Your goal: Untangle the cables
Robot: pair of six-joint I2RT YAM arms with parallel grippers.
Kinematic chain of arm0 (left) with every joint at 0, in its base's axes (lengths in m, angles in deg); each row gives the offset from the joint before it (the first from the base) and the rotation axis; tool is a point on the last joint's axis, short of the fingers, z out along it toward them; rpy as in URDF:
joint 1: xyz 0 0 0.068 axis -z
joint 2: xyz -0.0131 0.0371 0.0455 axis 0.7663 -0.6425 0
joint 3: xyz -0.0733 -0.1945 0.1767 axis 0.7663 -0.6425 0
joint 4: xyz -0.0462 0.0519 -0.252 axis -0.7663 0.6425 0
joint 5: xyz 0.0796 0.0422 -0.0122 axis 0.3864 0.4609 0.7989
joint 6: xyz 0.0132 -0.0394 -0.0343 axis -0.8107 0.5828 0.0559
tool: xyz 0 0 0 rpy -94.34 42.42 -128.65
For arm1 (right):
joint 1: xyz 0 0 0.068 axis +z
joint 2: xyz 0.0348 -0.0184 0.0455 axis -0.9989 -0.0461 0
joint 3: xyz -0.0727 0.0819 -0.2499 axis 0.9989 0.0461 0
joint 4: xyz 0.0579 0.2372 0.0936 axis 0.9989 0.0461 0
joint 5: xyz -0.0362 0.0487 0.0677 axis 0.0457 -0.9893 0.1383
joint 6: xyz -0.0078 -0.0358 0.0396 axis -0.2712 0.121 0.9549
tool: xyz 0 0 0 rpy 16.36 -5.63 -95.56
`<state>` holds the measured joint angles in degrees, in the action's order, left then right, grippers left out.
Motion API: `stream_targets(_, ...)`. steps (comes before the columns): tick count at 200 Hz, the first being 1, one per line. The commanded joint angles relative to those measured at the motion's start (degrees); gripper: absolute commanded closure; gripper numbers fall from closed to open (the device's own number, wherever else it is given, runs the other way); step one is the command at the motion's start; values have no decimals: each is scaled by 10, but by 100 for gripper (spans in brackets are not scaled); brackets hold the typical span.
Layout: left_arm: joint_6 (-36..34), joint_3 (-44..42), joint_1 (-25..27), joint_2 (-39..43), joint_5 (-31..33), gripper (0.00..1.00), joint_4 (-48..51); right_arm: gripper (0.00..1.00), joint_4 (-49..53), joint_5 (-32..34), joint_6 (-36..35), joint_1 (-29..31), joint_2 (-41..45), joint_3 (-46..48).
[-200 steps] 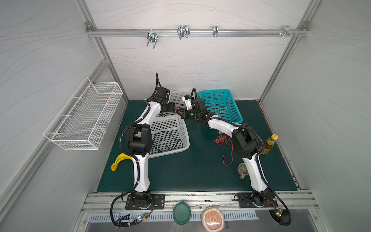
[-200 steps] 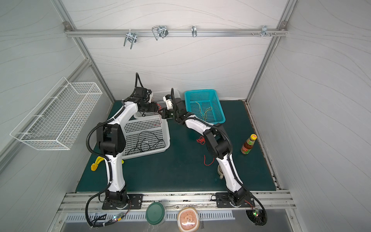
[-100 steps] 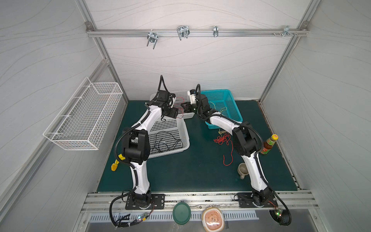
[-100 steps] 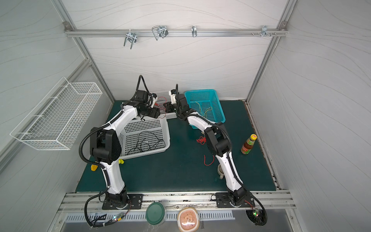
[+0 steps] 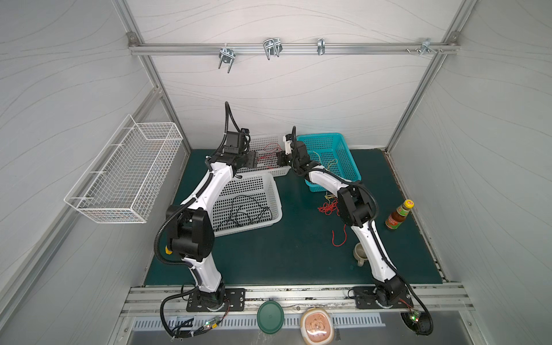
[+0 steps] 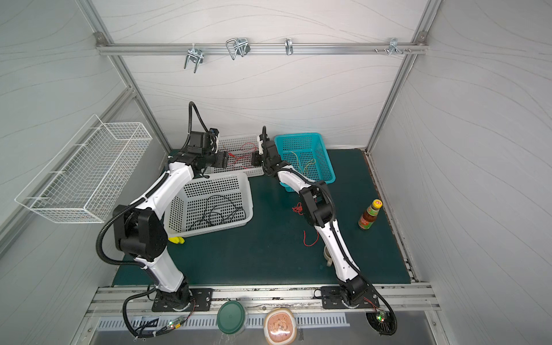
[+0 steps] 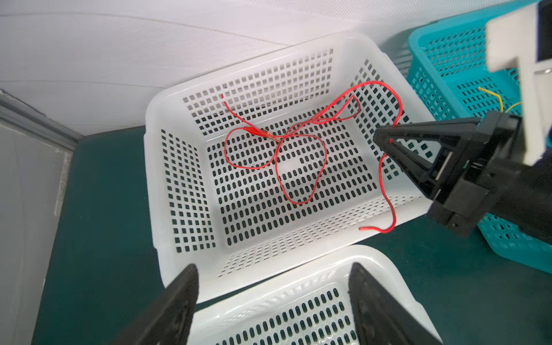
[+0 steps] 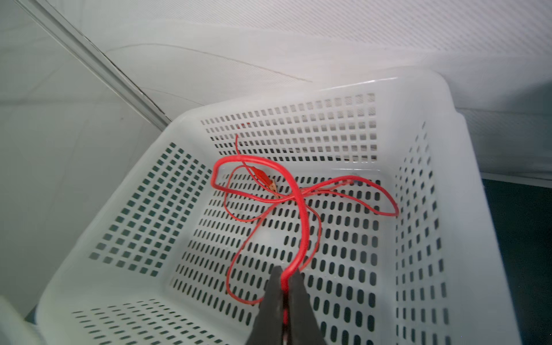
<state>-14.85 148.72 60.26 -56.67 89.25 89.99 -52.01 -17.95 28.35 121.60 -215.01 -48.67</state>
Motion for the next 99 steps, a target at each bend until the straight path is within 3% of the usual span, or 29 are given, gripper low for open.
stream_targets(1, 14, -20, 0, 32, 10, 19, -47, 92, 23, 33, -24, -4, -12, -14)
stream_targets(57, 28, -50, 0, 51, -9, 19, -53, 75, 23, 42, -49, -7, 14, 4)
stream_targets(99, 38, -69, 0, 66, -19, 19, -58, 49, 23, 51, -77, -7, 53, 29)
